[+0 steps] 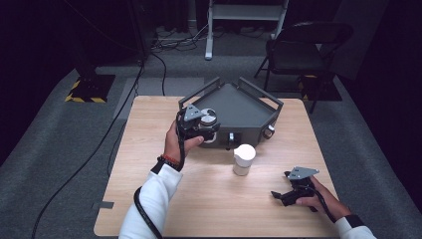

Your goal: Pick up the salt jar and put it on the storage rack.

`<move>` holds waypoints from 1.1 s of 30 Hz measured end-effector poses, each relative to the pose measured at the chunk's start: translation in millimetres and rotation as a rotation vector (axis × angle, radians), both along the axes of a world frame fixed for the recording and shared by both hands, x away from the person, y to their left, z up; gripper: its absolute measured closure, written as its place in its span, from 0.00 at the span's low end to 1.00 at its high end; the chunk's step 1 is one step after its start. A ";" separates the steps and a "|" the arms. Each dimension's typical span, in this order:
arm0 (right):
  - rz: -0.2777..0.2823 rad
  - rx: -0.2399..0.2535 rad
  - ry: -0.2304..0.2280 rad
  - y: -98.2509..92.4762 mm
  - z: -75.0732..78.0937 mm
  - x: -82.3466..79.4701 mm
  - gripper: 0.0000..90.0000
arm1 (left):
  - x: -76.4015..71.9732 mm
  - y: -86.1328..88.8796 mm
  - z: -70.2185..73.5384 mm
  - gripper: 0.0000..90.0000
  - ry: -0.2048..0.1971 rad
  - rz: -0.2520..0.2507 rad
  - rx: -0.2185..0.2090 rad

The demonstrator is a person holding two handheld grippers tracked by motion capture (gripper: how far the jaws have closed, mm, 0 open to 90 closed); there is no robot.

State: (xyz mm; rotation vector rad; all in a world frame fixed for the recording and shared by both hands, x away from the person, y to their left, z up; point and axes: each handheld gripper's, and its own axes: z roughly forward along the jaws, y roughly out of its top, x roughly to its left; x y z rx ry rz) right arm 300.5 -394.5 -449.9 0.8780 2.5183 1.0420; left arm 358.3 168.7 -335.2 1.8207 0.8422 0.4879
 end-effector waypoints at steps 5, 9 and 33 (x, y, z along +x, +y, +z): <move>0.000 0.000 0.000 0.0 0.0 -0.1 0.00 | 8.2 -3.2 7.1 0.34 -0.013 -0.012 -0.006; -0.001 0.000 0.000 0.0 0.0 -0.2 0.00 | 12.7 -5.3 11.7 0.34 -0.021 -0.016 -0.015; -0.002 0.000 0.000 0.1 -0.1 -0.6 0.00 | 45.4 -31.3 22.6 0.34 -0.048 0.052 0.003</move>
